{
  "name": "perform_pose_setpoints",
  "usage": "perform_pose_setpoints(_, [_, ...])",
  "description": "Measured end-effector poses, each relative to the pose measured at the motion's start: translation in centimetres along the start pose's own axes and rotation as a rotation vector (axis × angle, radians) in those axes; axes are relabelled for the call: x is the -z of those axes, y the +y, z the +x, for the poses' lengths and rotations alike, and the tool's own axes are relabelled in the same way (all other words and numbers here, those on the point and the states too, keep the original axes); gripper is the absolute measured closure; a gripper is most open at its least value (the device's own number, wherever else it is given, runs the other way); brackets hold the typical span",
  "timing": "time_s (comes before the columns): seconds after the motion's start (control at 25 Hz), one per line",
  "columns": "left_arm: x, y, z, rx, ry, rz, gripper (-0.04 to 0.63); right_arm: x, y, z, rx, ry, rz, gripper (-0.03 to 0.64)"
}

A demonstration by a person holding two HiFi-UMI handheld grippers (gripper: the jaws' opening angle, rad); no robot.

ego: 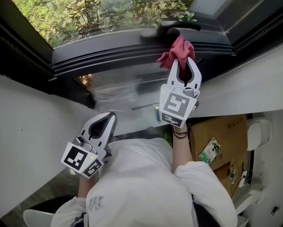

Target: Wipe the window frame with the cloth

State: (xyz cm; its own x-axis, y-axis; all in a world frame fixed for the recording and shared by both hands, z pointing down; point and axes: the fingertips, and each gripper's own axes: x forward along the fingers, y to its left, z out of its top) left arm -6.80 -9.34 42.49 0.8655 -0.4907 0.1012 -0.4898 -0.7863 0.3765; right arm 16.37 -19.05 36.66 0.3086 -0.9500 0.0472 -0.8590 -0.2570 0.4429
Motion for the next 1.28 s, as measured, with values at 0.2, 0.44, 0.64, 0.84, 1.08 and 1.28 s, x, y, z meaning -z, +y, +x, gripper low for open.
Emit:
perform_pose_setpoints(0.2, [-0.1,0.1,-0.1,0.005,-0.001,0.003,0.586,-0.5,1.1,-0.2,-0.020,-0.011,0.000,0.568])
perform_pose_setpoints(0.44, [0.0,0.2,-0.3,0.002,-0.003,0.000,0.584,-1.0,2.1,-0.4,-0.041,-0.018,-0.002,0.568])
perform_pose_setpoints(0.64, [0.1,0.2,-0.4,0.002,-0.008,0.000,0.585,-1.3,2.8,-0.6,-0.060,-0.027,-0.005,0.568])
perform_pose_setpoints(0.84, [0.1,0.1,-0.5,0.000,-0.012,-0.003,0.586,-1.6,3.5,-0.7,-0.078,-0.035,-0.002,0.568])
perform_pose_setpoints(1.08, [0.1,0.2,-0.5,-0.005,-0.014,-0.003,0.585,-1.9,4.4,-0.9,-0.102,-0.045,-0.015,0.568])
perform_pose_setpoints(1.28, [0.0,0.1,-0.4,-0.004,-0.016,-0.005,0.586,-2.2,4.8,-1.0,-0.118,-0.044,-0.035,0.568])
